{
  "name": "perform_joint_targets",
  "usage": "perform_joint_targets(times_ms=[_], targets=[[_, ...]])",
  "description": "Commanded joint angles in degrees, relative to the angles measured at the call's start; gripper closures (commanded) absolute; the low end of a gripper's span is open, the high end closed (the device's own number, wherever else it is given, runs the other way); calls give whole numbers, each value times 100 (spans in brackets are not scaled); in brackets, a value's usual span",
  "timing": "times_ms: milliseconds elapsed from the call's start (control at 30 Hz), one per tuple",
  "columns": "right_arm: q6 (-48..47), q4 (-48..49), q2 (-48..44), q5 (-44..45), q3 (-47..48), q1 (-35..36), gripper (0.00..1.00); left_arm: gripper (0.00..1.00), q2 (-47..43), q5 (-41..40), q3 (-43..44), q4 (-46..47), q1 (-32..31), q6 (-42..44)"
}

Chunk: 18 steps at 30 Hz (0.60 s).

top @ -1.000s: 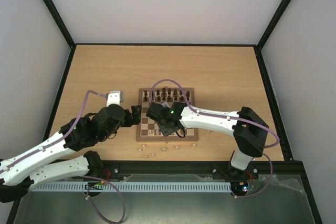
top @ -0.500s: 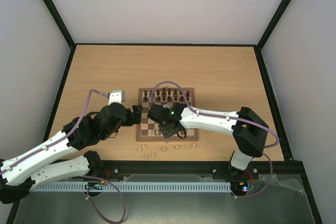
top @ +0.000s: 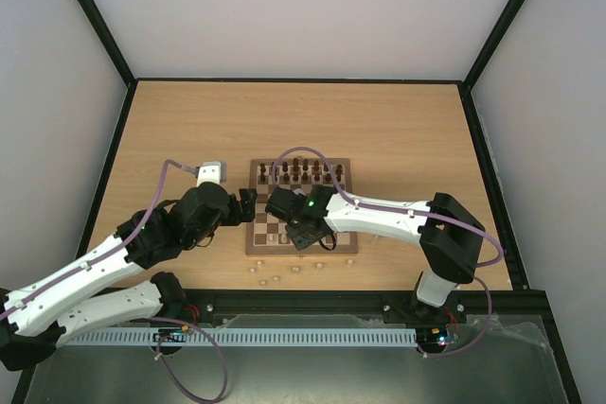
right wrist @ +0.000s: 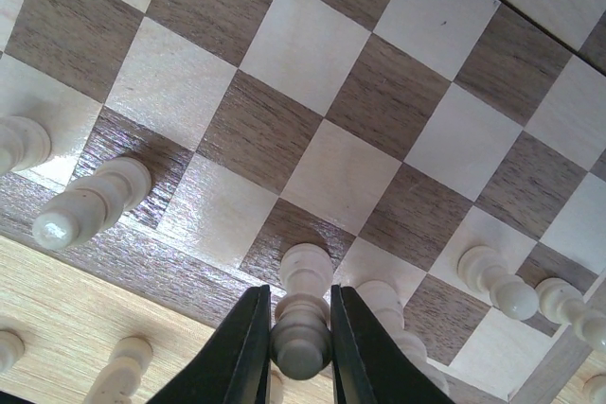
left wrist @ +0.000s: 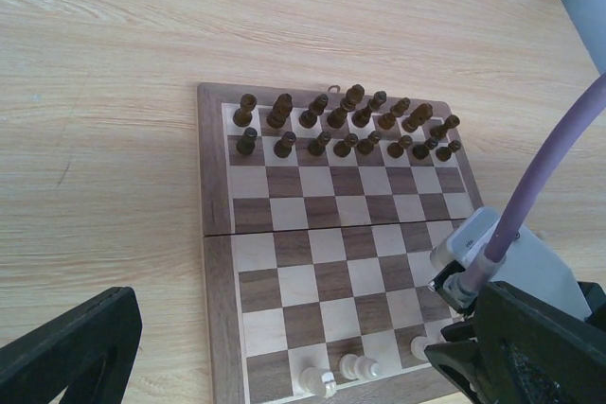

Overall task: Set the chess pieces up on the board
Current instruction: Move the chess piece to the chessboard.

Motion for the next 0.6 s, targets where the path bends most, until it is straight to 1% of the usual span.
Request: perform_joint_targets(times_ms=[0,567], targets=[[-88,-130,4,-105,89,-21,85,1,-5,55,-62,59,81,120],[-218,310,109,-463,217,-31,86,1,-45,142,-122,60,214,173]])
